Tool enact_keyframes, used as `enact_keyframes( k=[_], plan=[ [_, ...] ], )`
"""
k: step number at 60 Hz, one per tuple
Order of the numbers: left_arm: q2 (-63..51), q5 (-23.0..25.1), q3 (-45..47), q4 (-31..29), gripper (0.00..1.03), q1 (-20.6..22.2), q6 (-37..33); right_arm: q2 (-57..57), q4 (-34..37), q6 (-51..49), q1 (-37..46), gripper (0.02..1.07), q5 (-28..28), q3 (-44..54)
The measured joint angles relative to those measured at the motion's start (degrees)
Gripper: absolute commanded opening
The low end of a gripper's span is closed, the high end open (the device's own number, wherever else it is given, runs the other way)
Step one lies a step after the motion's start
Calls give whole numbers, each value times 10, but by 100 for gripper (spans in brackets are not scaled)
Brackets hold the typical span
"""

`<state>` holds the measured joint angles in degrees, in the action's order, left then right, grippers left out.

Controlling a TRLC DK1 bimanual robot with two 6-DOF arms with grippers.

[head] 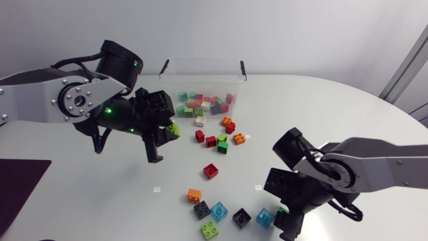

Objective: Place the duplo bricks in the container

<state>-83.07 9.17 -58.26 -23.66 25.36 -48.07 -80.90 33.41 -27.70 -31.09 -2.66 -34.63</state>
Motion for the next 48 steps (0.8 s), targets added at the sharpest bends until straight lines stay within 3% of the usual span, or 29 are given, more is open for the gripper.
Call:
enact_keyframes(
  k=[6, 13, 33, 48],
  plan=[
    [-11, 9, -19, 13, 24, -7, 20, -12, -8, 0, 0, 51, 2, 7],
    [-25, 13, -49, 32, 24, -18, 44, -15, -9, -4, 0, 31, 2, 10],
    [-99, 15, -133, 110, 24, -33, 117, 23, 26, -30, 23, 30, 13, -1],
    [-203, 15, -242, 137, 24, -47, 180, 29, 37, -37, 48, 30, 10, -88]
  ],
)
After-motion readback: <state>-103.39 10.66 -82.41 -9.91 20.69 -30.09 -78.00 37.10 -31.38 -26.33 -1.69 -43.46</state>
